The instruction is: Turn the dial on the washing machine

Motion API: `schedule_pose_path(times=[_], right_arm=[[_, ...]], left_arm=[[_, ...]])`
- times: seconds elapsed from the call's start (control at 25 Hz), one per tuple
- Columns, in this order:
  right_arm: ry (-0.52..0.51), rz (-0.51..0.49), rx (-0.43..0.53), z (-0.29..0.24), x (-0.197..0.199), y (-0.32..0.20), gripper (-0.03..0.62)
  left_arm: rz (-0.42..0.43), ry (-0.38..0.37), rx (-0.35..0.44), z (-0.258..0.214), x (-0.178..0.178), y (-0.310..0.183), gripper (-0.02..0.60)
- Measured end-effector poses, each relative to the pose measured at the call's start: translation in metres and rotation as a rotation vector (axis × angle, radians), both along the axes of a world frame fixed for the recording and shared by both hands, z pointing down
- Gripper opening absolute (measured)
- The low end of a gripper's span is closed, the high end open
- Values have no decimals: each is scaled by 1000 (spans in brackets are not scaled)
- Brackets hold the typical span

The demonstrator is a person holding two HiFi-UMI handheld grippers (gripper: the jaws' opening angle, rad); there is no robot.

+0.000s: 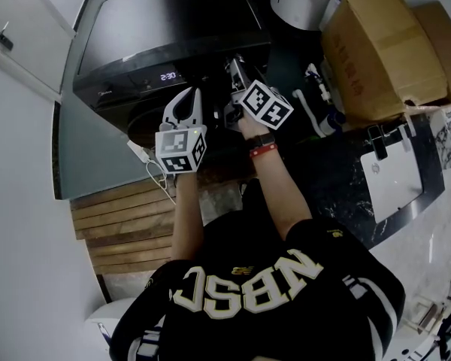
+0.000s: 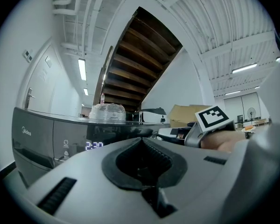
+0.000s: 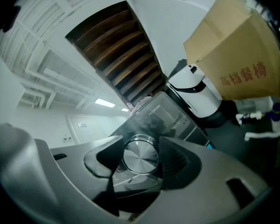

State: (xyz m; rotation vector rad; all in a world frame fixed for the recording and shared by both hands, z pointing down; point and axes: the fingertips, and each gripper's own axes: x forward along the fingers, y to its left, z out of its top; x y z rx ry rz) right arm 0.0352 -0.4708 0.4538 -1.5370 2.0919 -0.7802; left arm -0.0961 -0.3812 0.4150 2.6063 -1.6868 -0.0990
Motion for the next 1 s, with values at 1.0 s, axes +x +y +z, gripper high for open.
schedule_pose_path(times=[1.0], right_arm=[[-35,-86,-14,14,26,39,202]], left_arm=[[-25,12,-15,5,-9,14,14]])
